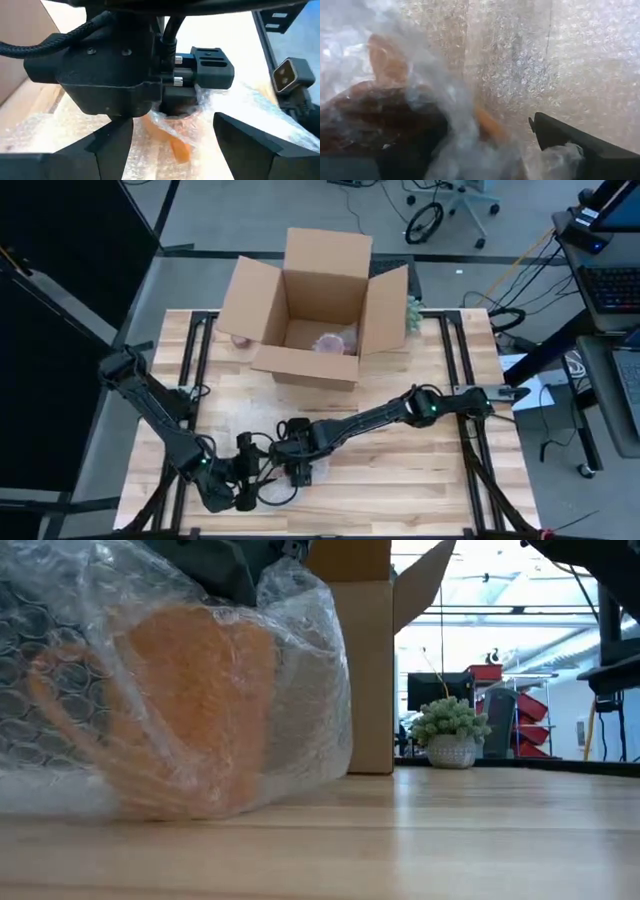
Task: Wrap mug
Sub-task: Wrap the orange cup with bubble wrap
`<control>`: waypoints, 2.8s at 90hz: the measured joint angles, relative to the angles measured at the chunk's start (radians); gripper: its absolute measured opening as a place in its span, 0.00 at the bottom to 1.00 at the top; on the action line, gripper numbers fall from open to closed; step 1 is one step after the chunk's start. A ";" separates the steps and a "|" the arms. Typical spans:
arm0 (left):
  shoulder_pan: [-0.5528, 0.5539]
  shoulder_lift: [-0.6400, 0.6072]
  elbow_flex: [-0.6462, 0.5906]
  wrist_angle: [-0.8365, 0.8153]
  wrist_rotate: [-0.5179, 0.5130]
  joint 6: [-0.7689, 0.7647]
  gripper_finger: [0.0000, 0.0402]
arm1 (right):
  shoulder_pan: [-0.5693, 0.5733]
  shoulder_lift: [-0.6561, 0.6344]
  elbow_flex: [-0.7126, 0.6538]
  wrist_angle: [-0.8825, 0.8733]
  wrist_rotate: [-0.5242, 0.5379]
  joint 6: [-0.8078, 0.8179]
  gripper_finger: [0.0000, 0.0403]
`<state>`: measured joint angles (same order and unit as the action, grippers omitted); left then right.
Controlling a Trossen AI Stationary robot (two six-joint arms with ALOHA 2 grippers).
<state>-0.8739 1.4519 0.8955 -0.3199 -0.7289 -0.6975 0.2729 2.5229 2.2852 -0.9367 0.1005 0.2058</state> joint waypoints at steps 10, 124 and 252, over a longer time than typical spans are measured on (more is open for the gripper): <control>-0.009 -0.005 0.000 0.005 -0.018 -0.003 0.65 | 0.000 0.000 0.000 0.006 -0.001 0.000 0.61; -0.037 0.072 -0.039 0.174 -0.180 0.026 0.65 | -0.018 -0.009 -0.004 -0.039 -0.062 0.018 0.61; 0.030 0.056 -0.035 0.128 0.066 0.274 0.02 | -0.035 -0.013 -0.002 -0.044 -0.050 0.044 0.61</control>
<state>-0.8442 1.5078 0.8608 -0.1916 -0.6628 -0.4235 0.2377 2.5095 2.2833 -0.9810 0.0502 0.2497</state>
